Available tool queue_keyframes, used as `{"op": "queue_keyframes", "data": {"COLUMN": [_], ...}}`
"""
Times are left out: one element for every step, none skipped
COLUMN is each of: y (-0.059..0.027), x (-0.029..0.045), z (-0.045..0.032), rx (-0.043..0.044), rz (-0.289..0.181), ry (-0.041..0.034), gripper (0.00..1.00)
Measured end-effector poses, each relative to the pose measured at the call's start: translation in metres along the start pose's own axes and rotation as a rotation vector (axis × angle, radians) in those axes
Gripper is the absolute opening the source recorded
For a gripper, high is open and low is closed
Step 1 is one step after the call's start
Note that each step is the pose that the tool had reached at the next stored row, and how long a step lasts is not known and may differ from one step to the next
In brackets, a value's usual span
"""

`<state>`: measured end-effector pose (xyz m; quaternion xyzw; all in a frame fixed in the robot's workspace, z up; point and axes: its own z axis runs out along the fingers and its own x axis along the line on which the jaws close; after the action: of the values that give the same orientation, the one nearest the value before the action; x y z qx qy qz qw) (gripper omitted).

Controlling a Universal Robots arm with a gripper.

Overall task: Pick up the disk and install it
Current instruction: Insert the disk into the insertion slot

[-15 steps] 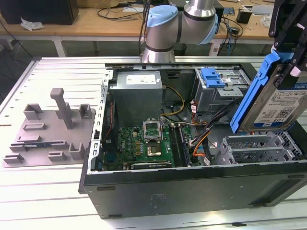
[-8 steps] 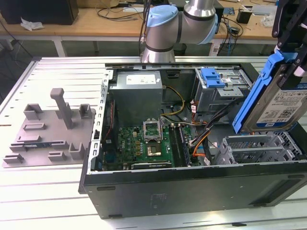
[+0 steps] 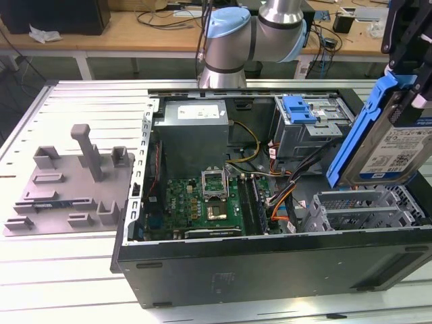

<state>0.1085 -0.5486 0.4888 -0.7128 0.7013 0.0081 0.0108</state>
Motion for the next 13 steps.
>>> {"op": "queue_keyframes", "data": {"y": [0.0,-0.0008,-0.0023,-0.0028,-0.003,-0.003,-0.0031,-0.0032,-0.0031,-0.0032,-0.0031,-0.0032,-0.0031], "x": [0.0,0.0,0.0,0.0001,0.0,0.0001,0.0001,0.0002,0.0002,0.0002,0.0002,0.0002,0.0003], "z": [0.0006,0.0008,0.0011,0.0013,0.0017,0.0023,0.0027,0.0036,0.0045,0.0053,0.0063,0.0068,0.0073], "rx": [0.0,-0.0001,0.0,0.0,0.0,0.0,0.0,0.0,0.0,0.0,0.0,0.0,0.0], "rz": [0.0,0.0,0.0,0.0,0.0,0.0,0.0,0.0,0.0,0.0,0.0,0.0,0.0], "ry": [0.0001,0.0004,0.0001,0.0001,0.0001,0.0001,0.0,0.0,-0.0001,-0.0001,0.0,0.0,0.0001], "gripper": [0.37,0.37,0.37,0.37,0.37,0.37,0.37,0.37,0.37,0.37,0.37,0.37,0.37]}}
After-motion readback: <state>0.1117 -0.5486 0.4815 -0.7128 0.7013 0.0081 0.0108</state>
